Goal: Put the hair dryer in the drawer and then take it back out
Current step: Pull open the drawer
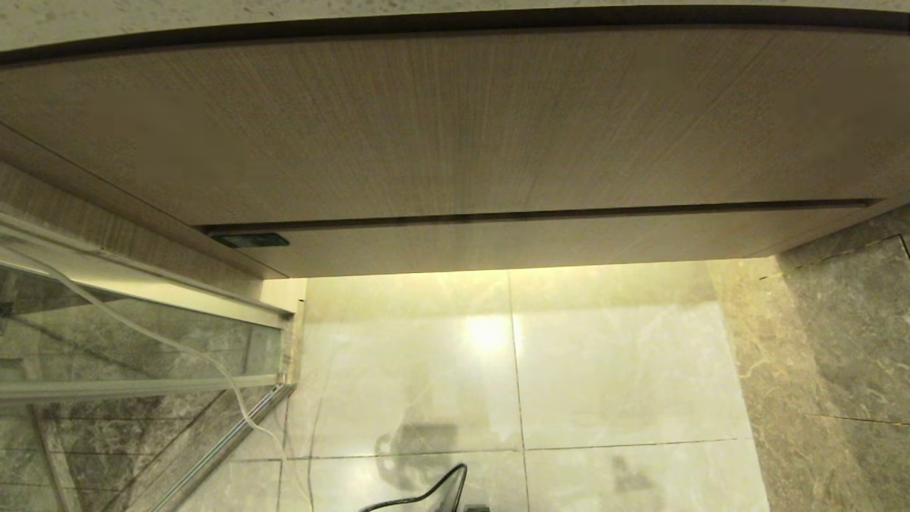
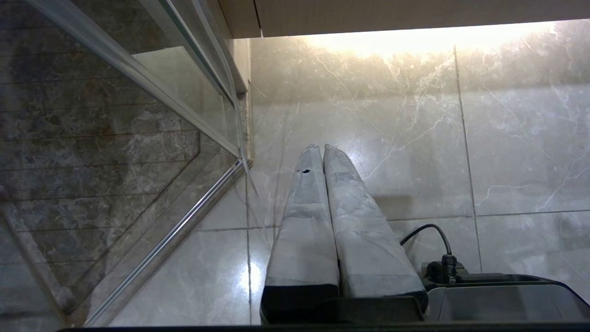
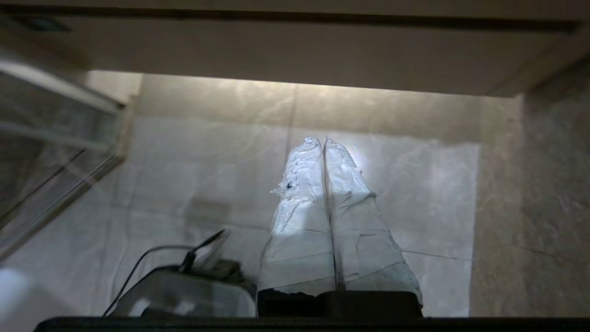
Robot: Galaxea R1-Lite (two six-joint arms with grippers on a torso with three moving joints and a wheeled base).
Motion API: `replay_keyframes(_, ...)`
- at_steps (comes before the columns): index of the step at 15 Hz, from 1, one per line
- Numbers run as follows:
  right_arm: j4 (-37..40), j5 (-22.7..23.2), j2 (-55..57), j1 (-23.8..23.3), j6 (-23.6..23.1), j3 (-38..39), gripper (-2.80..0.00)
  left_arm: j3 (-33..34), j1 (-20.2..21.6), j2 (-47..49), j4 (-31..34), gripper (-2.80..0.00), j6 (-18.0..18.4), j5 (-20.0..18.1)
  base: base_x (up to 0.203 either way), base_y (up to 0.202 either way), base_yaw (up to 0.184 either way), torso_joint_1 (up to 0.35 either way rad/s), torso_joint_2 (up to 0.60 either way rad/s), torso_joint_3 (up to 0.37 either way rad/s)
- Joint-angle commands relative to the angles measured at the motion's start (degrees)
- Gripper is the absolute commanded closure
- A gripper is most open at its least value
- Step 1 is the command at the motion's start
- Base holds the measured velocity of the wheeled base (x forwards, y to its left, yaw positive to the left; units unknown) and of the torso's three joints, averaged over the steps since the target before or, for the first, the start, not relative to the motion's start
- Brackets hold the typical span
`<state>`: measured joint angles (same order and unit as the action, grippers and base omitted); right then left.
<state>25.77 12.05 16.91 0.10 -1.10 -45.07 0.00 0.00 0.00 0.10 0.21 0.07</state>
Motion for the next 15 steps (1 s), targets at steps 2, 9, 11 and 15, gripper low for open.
replay_keyframes(2,31.89,11.17,14.07,0.18,-3.01,-23.94,0.0,0.0,0.0,0.0,-0.01,0.0,-0.03,0.01,0.0,0.0,0.0,0.0,0.0,0.0)
replay_keyframes(9,61.89,32.27,29.53,7.46,-23.38,-33.62,0.0,0.0,0.0,0.0,-0.01,0.0,-0.03,0.01,0.0,0.0,0.0,0.0,0.0,0.0)
replay_keyframes(11,61.89,31.61,35.34,8.7,-36.04,-32.88,0.0,0.0,0.0,0.0,-0.01,0.0,-0.03,0.01,0.0,0.0,0.0,0.0,0.0,0.0)
replay_keyframes(15,61.61,20.03,44.18,9.19,-55.79,-33.07,0.0,0.0,0.0,0.0,-0.01,0.0,-0.03,0.01,0.0,0.0,0.0,0.0,0.0,0.0)
